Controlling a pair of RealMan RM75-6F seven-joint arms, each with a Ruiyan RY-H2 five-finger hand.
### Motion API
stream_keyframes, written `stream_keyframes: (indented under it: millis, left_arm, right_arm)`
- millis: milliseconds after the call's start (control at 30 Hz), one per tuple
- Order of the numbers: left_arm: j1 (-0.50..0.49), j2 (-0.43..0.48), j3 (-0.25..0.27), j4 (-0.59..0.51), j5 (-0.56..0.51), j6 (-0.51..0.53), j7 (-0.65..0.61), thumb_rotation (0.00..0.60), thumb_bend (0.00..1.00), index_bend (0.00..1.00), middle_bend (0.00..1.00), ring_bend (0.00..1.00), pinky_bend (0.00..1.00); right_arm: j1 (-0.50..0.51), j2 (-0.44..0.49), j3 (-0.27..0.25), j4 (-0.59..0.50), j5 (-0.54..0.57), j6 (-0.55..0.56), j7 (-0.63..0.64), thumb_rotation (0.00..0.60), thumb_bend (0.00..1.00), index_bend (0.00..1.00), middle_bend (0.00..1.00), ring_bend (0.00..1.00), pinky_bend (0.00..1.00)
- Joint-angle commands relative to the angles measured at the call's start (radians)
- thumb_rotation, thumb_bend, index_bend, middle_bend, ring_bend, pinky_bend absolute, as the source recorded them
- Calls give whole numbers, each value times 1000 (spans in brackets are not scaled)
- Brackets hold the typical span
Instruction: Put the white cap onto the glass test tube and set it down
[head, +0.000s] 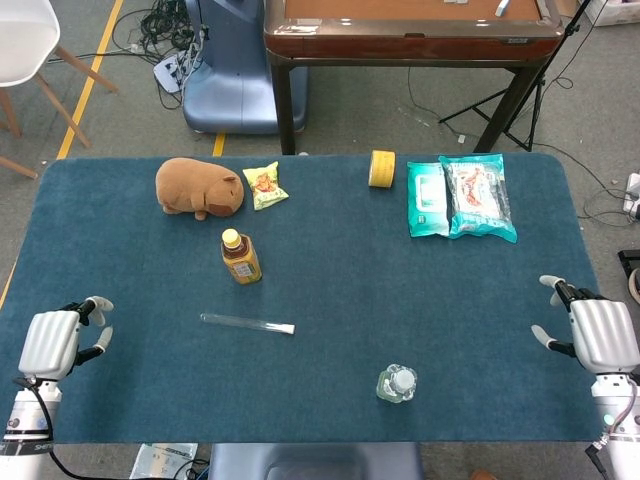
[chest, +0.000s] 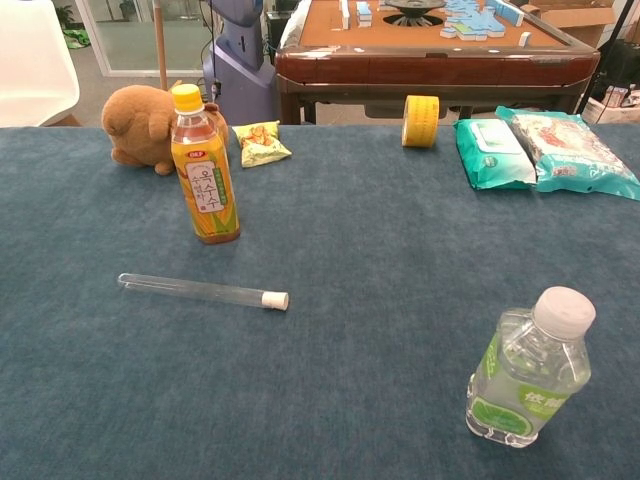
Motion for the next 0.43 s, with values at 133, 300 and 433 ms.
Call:
stream_keyframes:
  millis: [133, 300, 433]
  left_arm:
    - [25, -7, -2, -19, 10, -9, 36, 600, 333, 418, 546, 513, 618]
    - [40, -6, -13, -23, 24, -3, 34, 600, 333, 422, 545, 513, 617]
    - [52, -3, -20, -26, 30, -3, 30, 600, 333, 427, 545, 513, 617]
  right_arm:
    - [-4, 1, 2, -6, -22, -18, 8, 600, 168, 276, 476, 477, 602]
    - [-2, 2, 6, -16, -42, -32, 9, 600, 168, 276, 476, 476, 602]
    - [-1, 0, 11, -18, -53, -39, 4, 600, 168, 275, 476, 476, 602]
